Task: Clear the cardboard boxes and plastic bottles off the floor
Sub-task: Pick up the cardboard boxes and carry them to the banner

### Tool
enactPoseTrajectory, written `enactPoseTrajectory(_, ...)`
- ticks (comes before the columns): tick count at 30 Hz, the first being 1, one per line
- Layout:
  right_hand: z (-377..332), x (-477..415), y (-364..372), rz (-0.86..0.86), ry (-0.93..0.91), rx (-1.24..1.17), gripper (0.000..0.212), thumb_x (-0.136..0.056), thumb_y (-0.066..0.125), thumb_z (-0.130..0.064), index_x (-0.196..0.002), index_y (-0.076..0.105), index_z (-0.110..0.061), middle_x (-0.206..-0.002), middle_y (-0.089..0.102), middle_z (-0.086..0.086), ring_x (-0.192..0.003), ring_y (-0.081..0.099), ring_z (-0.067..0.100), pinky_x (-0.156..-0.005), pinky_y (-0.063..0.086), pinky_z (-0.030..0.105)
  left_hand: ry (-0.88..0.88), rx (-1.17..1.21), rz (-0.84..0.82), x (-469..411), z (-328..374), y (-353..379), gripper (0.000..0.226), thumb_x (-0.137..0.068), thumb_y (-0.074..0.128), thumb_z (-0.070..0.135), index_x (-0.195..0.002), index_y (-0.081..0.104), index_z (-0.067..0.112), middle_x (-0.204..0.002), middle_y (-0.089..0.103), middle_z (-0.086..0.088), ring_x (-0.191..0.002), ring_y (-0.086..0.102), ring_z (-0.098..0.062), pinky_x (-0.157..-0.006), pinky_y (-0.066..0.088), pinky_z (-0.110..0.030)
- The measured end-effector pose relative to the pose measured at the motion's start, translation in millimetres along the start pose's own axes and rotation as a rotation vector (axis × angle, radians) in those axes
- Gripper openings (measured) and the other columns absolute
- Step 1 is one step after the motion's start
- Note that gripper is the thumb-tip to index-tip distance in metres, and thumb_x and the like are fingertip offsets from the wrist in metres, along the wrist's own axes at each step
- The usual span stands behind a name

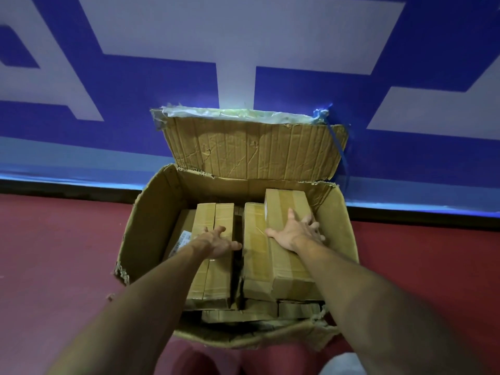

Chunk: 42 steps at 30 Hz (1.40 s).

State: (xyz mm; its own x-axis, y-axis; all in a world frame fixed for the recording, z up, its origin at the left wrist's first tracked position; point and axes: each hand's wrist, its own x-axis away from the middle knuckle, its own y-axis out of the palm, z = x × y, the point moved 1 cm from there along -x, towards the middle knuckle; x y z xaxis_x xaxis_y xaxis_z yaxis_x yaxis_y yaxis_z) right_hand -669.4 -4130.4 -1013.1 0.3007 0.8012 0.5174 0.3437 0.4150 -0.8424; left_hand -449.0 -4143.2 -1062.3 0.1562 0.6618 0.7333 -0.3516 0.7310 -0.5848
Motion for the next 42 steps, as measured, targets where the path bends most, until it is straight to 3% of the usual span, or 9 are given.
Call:
enactPoseTrajectory(4,13.6,-11.2,-1.8,-0.018,0.011,0.070,0.103,-0.082,0.054,-0.078,-0.159,0.001,-0.036,-0.165,-0.003,0.016,-0.147,0.011,0.043,-0.111,0.027,0.061,-0.047,0.034,0.078,-36.4,-21.6,8.5,0.111,-0.047,0.039,0.102,-0.144,0.043,0.047,-0.167,0.006,0.000,-0.152,-0.004,-0.036,-0.121,0.009,-0.061)
enactPoseTrajectory(8,17.9,-1.7,-6.3,-0.066,-0.003,0.104,0.105,-0.081,0.048,-0.083,-0.159,-0.003,-0.035,-0.165,-0.007,0.017,-0.150,0.002,0.043,-0.114,0.021,0.065,-0.021,0.086,0.159,13.8,10.5,-3.4,0.073,-0.083,0.057,0.071,-0.146,0.042,0.037,-0.165,0.013,-0.006,-0.150,0.010,-0.039,-0.117,0.024,-0.059)
enactPoseTrajectory(12,20.5,51.8,-58.8,-0.108,0.059,0.099,0.111,-0.075,0.050,-0.088,-0.159,-0.003,-0.037,-0.166,-0.003,0.013,-0.150,0.005,0.042,-0.114,0.020,0.062,-0.027,0.035,0.250,88.7,46.4,-34.1,0.072,-0.088,0.055,0.068,-0.150,0.030,0.041,-0.165,0.009,-0.011,-0.150,0.010,-0.039,-0.112,0.023,-0.066)
enactPoseTrajectory(19,-15.3,198.4,-228.8,-0.096,0.047,0.013,0.095,-0.084,0.062,-0.067,-0.158,0.011,-0.038,-0.166,0.006,0.009,-0.150,0.011,0.039,-0.115,0.022,0.060,0.037,-0.082,0.319,266.6,121.4,-151.7,0.071,-0.090,0.053,0.065,-0.152,0.029,0.039,-0.165,0.006,-0.010,-0.150,0.011,-0.034,-0.111,0.025,-0.068)
enactPoseTrajectory(25,-41.5,343.1,-384.8,0.046,0.139,-0.051,0.083,-0.087,0.062,-0.061,-0.155,0.021,-0.039,-0.160,0.020,0.008,-0.143,0.023,0.036,-0.108,0.031,0.054,0.169,-0.128,0.345,427.1,185.1,-256.1,0.070,-0.091,0.052,0.064,-0.152,0.027,0.043,-0.165,0.008,-0.011,-0.148,0.015,-0.036,-0.111,0.027,-0.066)
enactPoseTrajectory(30,-59.4,436.2,-463.0,0.187,0.189,-0.148,0.073,-0.088,0.061,-0.057,-0.151,0.030,-0.037,-0.155,0.025,0.011,-0.142,0.024,0.037,-0.106,0.033,0.056,0.326,-0.150,0.424,518.6,208.3,-311.5,0.064,-0.091,0.051,0.061,-0.149,0.032,0.042,-0.163,0.016,-0.009,-0.148,0.014,-0.036,-0.111,0.027,-0.065)
enactPoseTrajectory(35,-44.3,514.9,-501.1,0.321,0.237,-0.225,0.071,-0.089,0.061,-0.055,-0.152,0.032,-0.036,-0.153,0.030,0.008,-0.139,0.028,0.038,-0.104,0.036,0.054,0.477,-0.227,0.470,584.4,234.3,-320.7,0.059,-0.091,0.051,0.061,-0.145,0.038,0.040,-0.158,0.026,-0.011,-0.144,0.023,-0.034,-0.107,0.032,-0.063)
enactPoseTrajectory(42,58.8,632.8,-513.7,0.464,0.403,-0.351,0.070,-0.087,0.062,-0.050,-0.150,0.035,-0.036,-0.155,0.031,0.006,-0.143,0.026,0.038,-0.111,0.034,0.054,0.660,-0.380,0.432,676.2,321.4,-276.6,0.064,-0.091,0.052,0.061,-0.149,0.033,0.040,-0.157,0.026,-0.011,-0.144,0.021,-0.037,-0.110,0.027,-0.066)
